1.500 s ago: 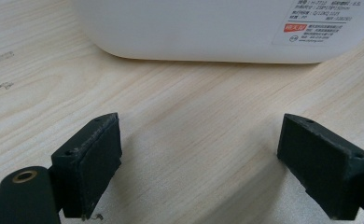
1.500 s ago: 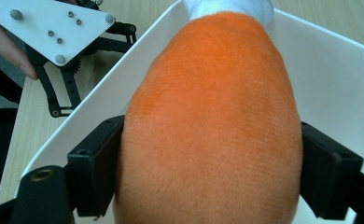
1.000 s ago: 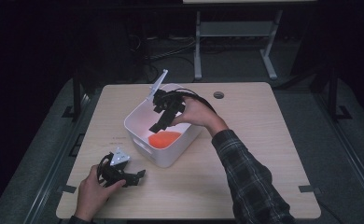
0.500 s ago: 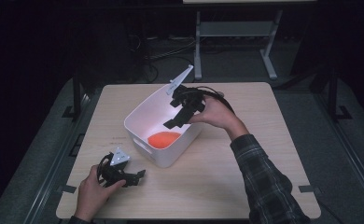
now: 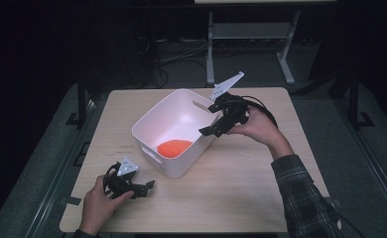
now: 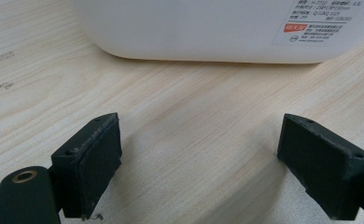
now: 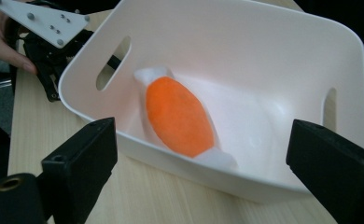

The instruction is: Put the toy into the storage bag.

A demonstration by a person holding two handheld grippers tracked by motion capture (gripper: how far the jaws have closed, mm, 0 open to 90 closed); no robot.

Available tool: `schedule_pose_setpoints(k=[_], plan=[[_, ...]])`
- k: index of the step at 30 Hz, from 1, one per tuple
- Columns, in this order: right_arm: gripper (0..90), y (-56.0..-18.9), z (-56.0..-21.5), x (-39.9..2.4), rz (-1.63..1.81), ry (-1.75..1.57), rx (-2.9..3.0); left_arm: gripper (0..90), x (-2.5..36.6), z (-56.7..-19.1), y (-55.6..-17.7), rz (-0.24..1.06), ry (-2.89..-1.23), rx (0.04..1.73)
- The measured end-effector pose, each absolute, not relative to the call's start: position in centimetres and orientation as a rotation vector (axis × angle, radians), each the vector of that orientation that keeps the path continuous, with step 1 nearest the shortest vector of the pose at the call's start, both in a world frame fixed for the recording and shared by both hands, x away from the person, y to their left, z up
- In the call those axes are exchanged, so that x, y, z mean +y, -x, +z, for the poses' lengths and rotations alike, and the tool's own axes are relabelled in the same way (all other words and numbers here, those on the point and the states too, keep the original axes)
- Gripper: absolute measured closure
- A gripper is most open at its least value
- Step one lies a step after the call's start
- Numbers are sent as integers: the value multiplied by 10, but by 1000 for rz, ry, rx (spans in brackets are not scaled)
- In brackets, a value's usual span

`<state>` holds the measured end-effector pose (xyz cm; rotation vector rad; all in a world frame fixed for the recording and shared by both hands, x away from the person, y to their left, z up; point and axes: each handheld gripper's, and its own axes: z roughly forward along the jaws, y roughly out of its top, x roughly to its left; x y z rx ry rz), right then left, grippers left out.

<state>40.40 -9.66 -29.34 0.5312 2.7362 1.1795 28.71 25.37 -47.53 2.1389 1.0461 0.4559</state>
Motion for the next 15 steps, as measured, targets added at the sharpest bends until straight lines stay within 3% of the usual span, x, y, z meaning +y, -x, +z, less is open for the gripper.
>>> schedule_pose_setpoints(k=[15], plan=[[83,-375,-332,-151,1184,-714,2617,127,254,-475,-287,457,-2139,1046]])
